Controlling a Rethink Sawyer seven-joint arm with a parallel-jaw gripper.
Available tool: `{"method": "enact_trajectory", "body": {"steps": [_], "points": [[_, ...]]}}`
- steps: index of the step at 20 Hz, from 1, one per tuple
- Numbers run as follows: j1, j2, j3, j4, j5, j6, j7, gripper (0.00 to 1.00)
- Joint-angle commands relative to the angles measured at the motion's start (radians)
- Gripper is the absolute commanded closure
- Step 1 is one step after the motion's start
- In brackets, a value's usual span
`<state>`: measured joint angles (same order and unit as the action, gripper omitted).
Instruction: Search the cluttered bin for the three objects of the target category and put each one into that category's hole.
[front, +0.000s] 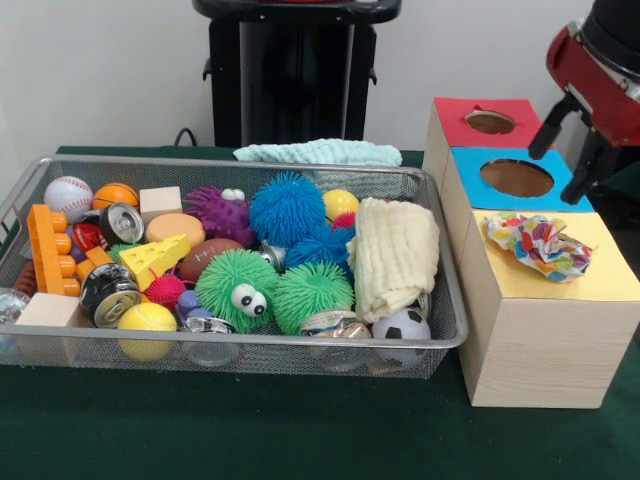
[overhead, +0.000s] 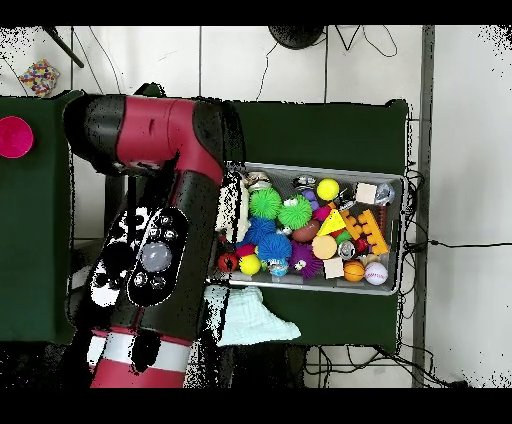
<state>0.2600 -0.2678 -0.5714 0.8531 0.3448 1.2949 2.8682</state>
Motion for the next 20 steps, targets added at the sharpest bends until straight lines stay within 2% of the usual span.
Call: {"method": "enact_trajectory", "body": {"steps": [1,8,12,15,17,20], "points": [[-0.053,0.0,-0.075,-0.095,-0.156,0.081,-0.025,0.0],[-0.074,-0.008,-0.078,-0.139,-0.185,0.088,-0.022,0.0],[-0.058,-0.006,-0.045,-0.101,-0.142,0.049,0.083,0.0],[-0.047,0.012,-0.031,-0.08,-0.134,0.003,0.118,0.0],[-0.042,0.018,-0.006,-0.053,-0.101,-0.021,0.166,0.0],[-0.041,0.029,0.02,-0.028,-0.078,-0.063,0.189,0.0]]}}
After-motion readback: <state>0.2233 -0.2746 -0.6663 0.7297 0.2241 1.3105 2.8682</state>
